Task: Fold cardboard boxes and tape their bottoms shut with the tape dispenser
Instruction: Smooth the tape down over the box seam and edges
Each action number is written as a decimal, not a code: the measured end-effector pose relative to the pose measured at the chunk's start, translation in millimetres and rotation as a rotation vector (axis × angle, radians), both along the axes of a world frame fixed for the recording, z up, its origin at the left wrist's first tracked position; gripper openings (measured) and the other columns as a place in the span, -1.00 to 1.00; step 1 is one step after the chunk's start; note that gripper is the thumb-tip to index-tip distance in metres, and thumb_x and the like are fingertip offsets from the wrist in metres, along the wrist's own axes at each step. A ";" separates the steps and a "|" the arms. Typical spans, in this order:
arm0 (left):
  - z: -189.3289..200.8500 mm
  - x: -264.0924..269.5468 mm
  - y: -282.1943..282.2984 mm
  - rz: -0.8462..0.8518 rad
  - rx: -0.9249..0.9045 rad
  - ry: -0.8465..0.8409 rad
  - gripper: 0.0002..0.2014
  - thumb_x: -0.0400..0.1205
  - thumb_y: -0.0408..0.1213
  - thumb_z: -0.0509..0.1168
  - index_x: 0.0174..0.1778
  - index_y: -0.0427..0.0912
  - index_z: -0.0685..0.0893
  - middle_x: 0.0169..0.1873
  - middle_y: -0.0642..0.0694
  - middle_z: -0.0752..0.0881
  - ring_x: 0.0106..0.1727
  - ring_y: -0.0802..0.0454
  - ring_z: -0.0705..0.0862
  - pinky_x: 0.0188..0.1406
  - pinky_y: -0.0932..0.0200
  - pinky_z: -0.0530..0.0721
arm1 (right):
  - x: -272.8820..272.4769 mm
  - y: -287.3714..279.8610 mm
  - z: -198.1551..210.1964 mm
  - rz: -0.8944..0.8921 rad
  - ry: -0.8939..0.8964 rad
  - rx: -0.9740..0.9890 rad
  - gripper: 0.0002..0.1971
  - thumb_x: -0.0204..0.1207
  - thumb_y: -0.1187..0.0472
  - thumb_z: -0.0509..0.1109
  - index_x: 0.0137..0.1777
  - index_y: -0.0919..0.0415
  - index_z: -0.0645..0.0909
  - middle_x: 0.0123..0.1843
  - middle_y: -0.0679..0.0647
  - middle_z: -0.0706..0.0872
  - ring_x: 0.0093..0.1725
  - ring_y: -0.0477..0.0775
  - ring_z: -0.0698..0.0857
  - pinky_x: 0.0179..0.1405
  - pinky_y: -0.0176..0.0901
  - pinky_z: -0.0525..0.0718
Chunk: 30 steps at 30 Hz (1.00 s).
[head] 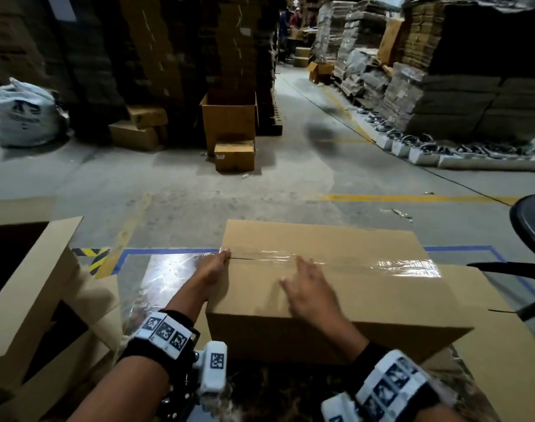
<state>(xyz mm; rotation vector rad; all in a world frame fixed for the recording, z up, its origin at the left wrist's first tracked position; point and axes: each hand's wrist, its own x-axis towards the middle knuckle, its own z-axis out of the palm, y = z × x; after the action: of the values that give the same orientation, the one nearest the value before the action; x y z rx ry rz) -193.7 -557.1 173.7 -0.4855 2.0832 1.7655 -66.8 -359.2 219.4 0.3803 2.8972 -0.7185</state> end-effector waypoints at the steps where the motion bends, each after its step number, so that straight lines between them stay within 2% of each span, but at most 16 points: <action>1: -0.6 5.2 3.3 -0.002 0.013 0.002 -0.64 0.73 -0.06 0.25 0.11 -0.34 0.69 0.04 -0.27 0.74 0.00 -0.17 0.70 -0.02 0.01 0.67 | 5.0 -16.7 -7.0 0.027 -0.044 0.056 -0.27 0.68 -0.30 0.00 0.75 -0.02 -0.06 0.78 0.07 -0.07 0.75 0.16 -0.08 0.68 0.31 -0.02; 3: -2.1 14.8 15.4 0.013 0.060 0.018 -0.66 0.74 -0.11 0.24 0.14 -0.36 0.69 0.03 -0.28 0.75 0.02 -0.19 0.72 -0.01 0.02 0.68 | 12.6 -29.7 -20.7 0.042 -0.056 0.220 -0.24 0.63 -0.39 -0.17 0.75 -0.04 -0.07 0.78 0.09 -0.12 0.75 0.21 -0.17 0.61 0.47 -0.15; 5: -12.6 17.5 24.9 0.043 0.090 0.032 -0.48 0.62 0.08 0.28 0.15 -0.37 0.71 0.09 -0.29 0.76 0.12 -0.22 0.73 0.21 -0.13 0.69 | 16.4 -23.1 -30.3 0.059 0.017 0.342 -0.14 0.49 -0.45 -0.37 0.74 -0.06 -0.02 0.79 0.11 -0.08 0.75 0.22 -0.14 0.60 0.51 -0.11; 7: -44.3 5.8 33.5 0.083 0.093 0.042 -0.21 0.33 0.32 0.26 0.16 -0.34 0.72 0.16 -0.31 0.76 0.18 -0.26 0.72 0.29 -0.25 0.65 | 13.4 -4.2 -35.9 0.098 0.068 0.395 -0.07 0.39 -0.47 -0.45 0.73 -0.10 0.06 0.78 0.08 0.01 0.75 0.19 -0.06 0.59 0.49 -0.02; 8: -46.2 5.5 39.9 0.101 0.113 0.044 -0.19 0.33 0.34 0.24 0.19 -0.34 0.70 0.21 -0.30 0.74 0.22 -0.27 0.70 0.31 -0.27 0.63 | 10.9 6.1 -36.1 0.121 0.073 0.404 -0.06 0.38 -0.48 -0.45 0.72 -0.11 0.07 0.78 0.06 0.03 0.75 0.18 -0.04 0.59 0.47 0.01; 10: -32.1 15.9 55.1 0.101 0.123 0.044 -0.38 0.63 0.16 0.20 0.29 -0.37 0.63 0.29 -0.25 0.67 0.29 -0.26 0.64 0.35 -0.24 0.60 | 5.7 24.8 -34.3 0.157 0.068 0.405 -0.07 0.37 -0.50 -0.42 0.71 -0.13 0.10 0.78 0.04 0.06 0.75 0.15 0.01 0.59 0.45 0.05; 11: -6.4 31.6 61.4 0.081 0.128 0.049 -0.48 0.73 0.05 0.15 0.33 -0.35 0.60 0.29 -0.25 0.66 0.29 -0.25 0.63 0.36 -0.22 0.59 | 3.2 33.6 -33.2 0.167 0.072 0.405 -0.07 0.38 -0.50 -0.40 0.71 -0.14 0.13 0.77 0.02 0.08 0.75 0.14 0.04 0.58 0.43 0.08; 12: -1.9 35.7 67.2 0.057 0.153 0.047 -0.54 0.78 0.00 0.11 0.35 -0.33 0.58 0.28 -0.25 0.66 0.29 -0.24 0.63 0.35 -0.17 0.60 | 1.6 41.7 -31.9 0.172 0.079 0.410 -0.08 0.38 -0.51 -0.38 0.70 -0.15 0.16 0.77 0.00 0.11 0.74 0.11 0.07 0.58 0.41 0.10; 16: -3.3 43.1 79.8 -0.100 0.293 0.017 -0.65 0.80 -0.07 0.11 0.27 -0.25 0.63 0.18 -0.18 0.73 -0.01 0.01 0.69 -0.08 0.16 0.63 | -1.2 80.8 -29.2 0.176 0.108 0.393 -0.08 0.35 -0.53 -0.32 0.68 -0.19 0.20 0.76 -0.08 0.13 0.73 0.02 0.09 0.60 0.30 0.12; 17: -4.2 45.3 78.5 -0.140 0.330 -0.010 -0.61 0.79 -0.03 0.12 0.33 -0.23 0.62 0.24 -0.14 0.71 0.02 0.06 0.67 -0.05 0.16 0.62 | -2.6 91.7 -28.0 0.172 0.110 0.380 -0.09 0.35 -0.54 -0.29 0.67 -0.20 0.23 0.75 -0.10 0.14 0.73 0.00 0.11 0.60 0.28 0.13; 20: -22.2 46.5 71.6 -0.256 0.424 -0.082 -0.36 0.71 0.28 0.03 0.57 -0.07 0.48 0.49 0.08 0.51 0.48 0.14 0.45 0.43 -0.05 0.43 | -9.5 118.7 -22.9 0.112 0.127 0.311 -0.26 0.44 -0.50 0.00 0.52 -0.16 0.44 0.64 -0.08 0.38 0.63 0.01 0.32 0.52 0.23 0.28; 22: -34.5 39.8 66.1 -0.265 0.426 -0.083 -0.28 0.67 0.38 -0.07 0.58 -0.04 0.47 0.53 0.08 0.50 0.55 0.13 0.39 0.48 -0.12 0.38 | -17.4 122.5 -18.0 0.046 0.171 0.257 -0.49 0.51 -0.36 0.25 0.30 -0.07 0.58 0.41 -0.02 0.58 0.44 0.09 0.51 0.35 0.15 0.47; 24: -31.2 34.2 65.4 -0.241 0.390 -0.052 -0.30 0.68 0.36 -0.08 0.48 -0.05 0.56 0.41 -0.01 0.63 0.43 0.05 0.55 0.29 -0.08 0.53 | -27.0 109.5 -11.4 -0.024 0.221 0.180 -0.55 0.53 -0.30 0.32 0.21 0.02 0.62 0.27 0.04 0.64 0.33 0.14 0.58 0.25 0.09 0.56; 27: -8.1 21.4 71.7 -0.140 0.186 0.132 -0.61 0.78 0.09 0.04 0.14 -0.11 0.64 0.17 -0.18 0.72 0.07 -0.05 0.68 -0.11 0.07 0.58 | -34.8 69.9 -3.5 -0.017 0.275 0.039 -0.28 0.45 -0.44 0.23 0.42 0.06 0.54 0.43 0.09 0.57 0.46 0.15 0.50 0.39 0.08 0.52; 28: -1.9 13.5 72.9 -0.118 0.064 0.237 -0.66 0.79 0.01 0.08 0.14 -0.14 0.64 0.17 -0.21 0.71 0.05 -0.07 0.66 -0.14 0.11 0.56 | -34.3 55.6 -3.7 0.016 0.221 0.027 -0.14 0.37 -0.54 0.12 0.52 0.03 0.44 0.53 0.10 0.48 0.55 0.16 0.42 0.47 0.15 0.45; 30: 9.9 -6.6 73.4 -0.134 -0.147 0.439 -0.62 0.77 -0.06 0.15 0.36 -0.23 0.59 0.28 -0.24 0.67 0.17 -0.09 0.64 -0.05 0.13 0.54 | -30.7 34.9 -9.8 0.121 0.011 0.175 0.00 0.32 -0.62 0.02 0.70 -0.07 0.12 0.74 0.11 0.13 0.71 0.22 0.11 0.56 0.44 0.18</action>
<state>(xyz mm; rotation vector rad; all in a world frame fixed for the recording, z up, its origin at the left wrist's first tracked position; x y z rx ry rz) -200.3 -483.7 183.6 0.0140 2.4846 1.7675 -97.5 -324.3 209.6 0.2167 2.9720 -0.4524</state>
